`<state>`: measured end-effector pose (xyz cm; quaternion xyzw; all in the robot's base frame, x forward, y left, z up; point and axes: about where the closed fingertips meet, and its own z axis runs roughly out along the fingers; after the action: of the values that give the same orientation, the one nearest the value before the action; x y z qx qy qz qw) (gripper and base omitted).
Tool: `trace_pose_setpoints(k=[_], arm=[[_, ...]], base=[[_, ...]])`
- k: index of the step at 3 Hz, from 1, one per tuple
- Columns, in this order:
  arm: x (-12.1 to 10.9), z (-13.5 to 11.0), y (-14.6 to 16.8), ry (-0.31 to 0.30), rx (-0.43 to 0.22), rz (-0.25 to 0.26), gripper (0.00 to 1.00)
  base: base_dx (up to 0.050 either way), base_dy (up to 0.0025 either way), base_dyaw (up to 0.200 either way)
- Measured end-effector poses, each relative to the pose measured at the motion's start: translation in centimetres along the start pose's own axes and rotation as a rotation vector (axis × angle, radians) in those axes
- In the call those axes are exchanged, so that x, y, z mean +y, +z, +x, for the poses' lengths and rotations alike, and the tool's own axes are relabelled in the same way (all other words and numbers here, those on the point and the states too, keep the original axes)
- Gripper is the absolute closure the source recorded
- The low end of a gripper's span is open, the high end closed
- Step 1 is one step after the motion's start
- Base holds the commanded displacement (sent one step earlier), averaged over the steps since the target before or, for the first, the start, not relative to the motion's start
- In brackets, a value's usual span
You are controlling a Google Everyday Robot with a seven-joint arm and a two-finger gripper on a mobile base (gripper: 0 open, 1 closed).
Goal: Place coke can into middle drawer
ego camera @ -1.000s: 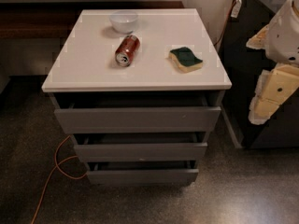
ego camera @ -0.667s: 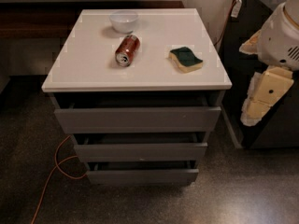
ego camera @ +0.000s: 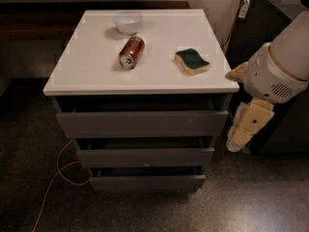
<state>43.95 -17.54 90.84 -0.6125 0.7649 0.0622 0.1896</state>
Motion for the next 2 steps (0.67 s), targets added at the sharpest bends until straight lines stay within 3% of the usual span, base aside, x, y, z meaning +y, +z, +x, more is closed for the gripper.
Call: trace_pose_setpoints(k=[1,2], arm=[[1.1,-0.1,3.1,-0.018,-0.038,-0.018,0.0],[2.2,-0.3,6.4,-0.028,-0.072,0.003,0.0]], base=[[0.0,0.0,0.0],[0.0,0.0,0.0]])
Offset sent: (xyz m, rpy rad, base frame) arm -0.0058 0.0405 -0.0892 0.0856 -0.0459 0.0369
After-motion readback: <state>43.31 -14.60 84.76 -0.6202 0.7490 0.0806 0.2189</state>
